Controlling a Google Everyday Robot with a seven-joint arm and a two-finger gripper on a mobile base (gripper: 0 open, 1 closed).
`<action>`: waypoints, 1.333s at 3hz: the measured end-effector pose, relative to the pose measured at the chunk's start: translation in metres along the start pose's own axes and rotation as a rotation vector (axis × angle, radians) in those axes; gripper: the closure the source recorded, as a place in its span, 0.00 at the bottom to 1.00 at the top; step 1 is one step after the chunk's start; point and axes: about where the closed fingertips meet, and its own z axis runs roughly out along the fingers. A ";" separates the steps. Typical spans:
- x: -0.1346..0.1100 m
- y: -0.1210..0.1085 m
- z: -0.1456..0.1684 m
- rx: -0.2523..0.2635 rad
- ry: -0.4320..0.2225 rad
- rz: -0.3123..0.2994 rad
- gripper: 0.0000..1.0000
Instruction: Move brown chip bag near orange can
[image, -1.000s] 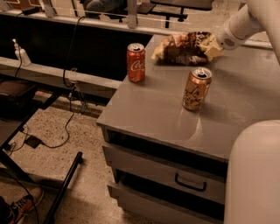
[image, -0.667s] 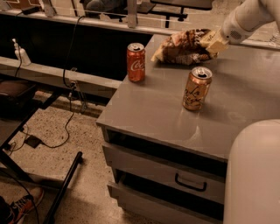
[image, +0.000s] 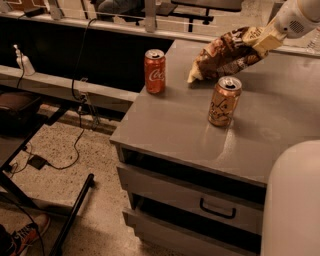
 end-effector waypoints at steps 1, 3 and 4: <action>0.013 0.002 -0.035 0.011 -0.024 0.023 1.00; 0.013 0.013 -0.068 -0.005 -0.081 0.033 1.00; 0.018 0.024 -0.061 -0.049 -0.110 0.062 1.00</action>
Offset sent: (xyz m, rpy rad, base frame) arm -0.0551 -0.0408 0.0755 0.0517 -0.0569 0.0068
